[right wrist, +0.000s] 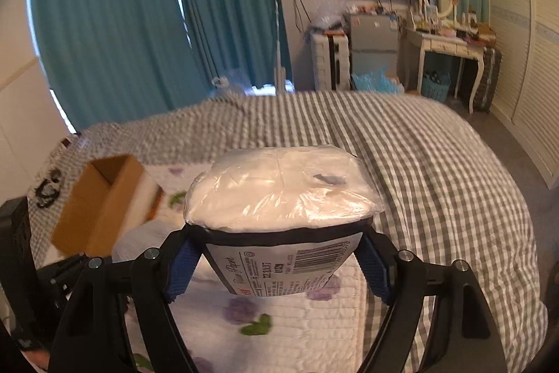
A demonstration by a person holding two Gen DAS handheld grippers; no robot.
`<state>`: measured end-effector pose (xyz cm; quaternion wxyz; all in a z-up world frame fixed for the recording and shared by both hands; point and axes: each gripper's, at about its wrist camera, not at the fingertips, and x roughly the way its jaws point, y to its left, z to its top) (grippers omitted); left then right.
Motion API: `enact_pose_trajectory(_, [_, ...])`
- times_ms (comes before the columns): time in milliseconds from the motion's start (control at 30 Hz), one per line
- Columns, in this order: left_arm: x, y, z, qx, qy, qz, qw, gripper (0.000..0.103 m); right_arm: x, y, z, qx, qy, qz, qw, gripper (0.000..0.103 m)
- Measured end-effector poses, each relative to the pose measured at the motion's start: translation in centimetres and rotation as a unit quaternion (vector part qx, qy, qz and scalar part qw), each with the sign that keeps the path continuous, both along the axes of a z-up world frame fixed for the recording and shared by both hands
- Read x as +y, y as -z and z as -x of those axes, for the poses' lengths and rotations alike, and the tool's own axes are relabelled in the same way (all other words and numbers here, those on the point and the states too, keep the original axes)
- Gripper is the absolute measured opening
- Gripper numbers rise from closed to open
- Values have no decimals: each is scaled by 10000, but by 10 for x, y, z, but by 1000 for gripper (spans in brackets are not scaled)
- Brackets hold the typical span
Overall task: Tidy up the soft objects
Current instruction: 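Carry the sock into the box and open the left gripper while the right drops the pack in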
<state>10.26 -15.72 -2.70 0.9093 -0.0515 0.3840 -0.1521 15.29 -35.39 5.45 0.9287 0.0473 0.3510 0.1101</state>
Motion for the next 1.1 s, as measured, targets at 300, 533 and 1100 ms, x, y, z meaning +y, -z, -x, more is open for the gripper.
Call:
enact_pose_trajectory(300, [83, -81, 25, -791, -468, -327, 9952, 48, 78, -72, 46, -682, -501, 279, 9960, 79])
enact_pose_trajectory(533, [157, -82, 22, -872, -918, -545, 9905, 48, 172, -87, 44, -863, -1052, 109, 9906, 79])
enact_pose_trajectory(1100, [230, 16, -21, -431, -934, -388, 9939, 54, 319, 10, -54, -388, -1668, 382, 9845, 86])
